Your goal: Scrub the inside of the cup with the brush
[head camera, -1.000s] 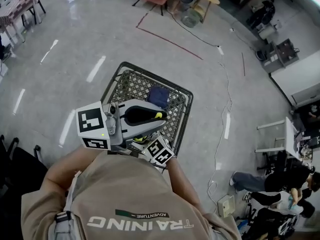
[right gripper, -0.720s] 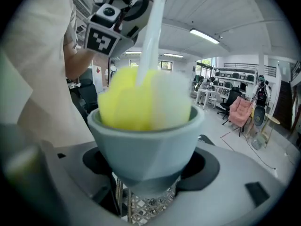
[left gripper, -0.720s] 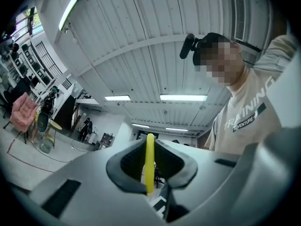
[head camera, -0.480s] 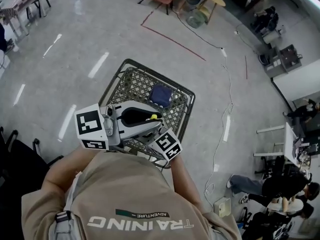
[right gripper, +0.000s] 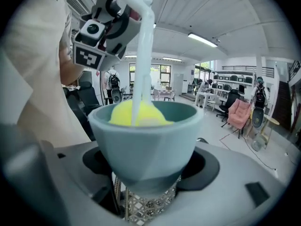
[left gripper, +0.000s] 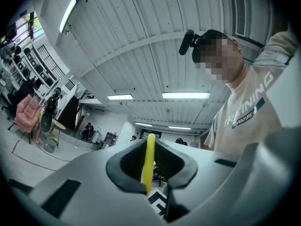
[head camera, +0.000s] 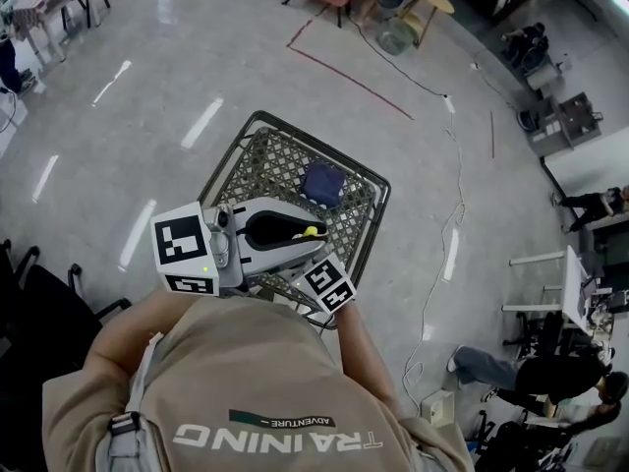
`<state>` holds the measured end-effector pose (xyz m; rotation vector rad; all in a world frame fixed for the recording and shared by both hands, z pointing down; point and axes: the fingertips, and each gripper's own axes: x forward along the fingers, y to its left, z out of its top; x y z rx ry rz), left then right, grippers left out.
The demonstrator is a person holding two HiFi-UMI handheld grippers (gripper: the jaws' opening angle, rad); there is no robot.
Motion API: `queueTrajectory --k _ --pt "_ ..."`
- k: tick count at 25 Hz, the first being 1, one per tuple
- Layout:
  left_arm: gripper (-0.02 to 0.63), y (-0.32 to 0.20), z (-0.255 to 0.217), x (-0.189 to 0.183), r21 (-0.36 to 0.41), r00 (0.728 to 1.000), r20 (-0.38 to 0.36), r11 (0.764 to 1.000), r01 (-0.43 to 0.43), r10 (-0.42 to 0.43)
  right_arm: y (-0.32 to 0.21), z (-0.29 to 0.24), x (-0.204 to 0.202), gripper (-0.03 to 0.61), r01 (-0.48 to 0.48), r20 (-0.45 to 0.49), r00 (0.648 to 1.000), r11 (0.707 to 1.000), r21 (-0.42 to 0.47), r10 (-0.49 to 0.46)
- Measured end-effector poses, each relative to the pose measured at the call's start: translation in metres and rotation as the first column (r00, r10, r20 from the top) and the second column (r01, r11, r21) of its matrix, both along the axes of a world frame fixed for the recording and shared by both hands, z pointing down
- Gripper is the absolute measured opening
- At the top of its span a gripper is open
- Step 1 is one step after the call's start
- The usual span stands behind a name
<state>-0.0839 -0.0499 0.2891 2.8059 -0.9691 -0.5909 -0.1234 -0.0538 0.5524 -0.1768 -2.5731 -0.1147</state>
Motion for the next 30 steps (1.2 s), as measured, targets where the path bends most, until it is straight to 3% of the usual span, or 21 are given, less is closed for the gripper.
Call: queueTrajectory --k 11,21,25,30 --pt "0.055 -0.001 -0.025 -0.012 0.031 1.000 -0.017 0.999 0.023 -0.022 -0.018 0.034 0.022 0.388 -0.046 -0.014 0.999 0.999 -0.002 0.046" --pt "0.055 -0.001 -0.029 -0.045 -0.002 0.994 -0.029 0.994 0.106 -0.106 -0.020 0.071 0.025 0.388 -0.083 -0.029 0.996 0.993 -0.084 0.080" --pt "0.055 0.000 -0.011 -0.051 -0.045 0.989 0.009 0.988 0.146 -0.146 -0.018 0.100 0.029 0.388 -0.103 -0.049 0.994 0.988 -0.118 0.098" --pt "0.055 0.001 0.025 -0.057 -0.042 0.963 0.101 0.966 0.257 -0.252 -0.034 0.139 0.033 0.389 -0.174 -0.049 0.984 0.983 -0.062 0.172"
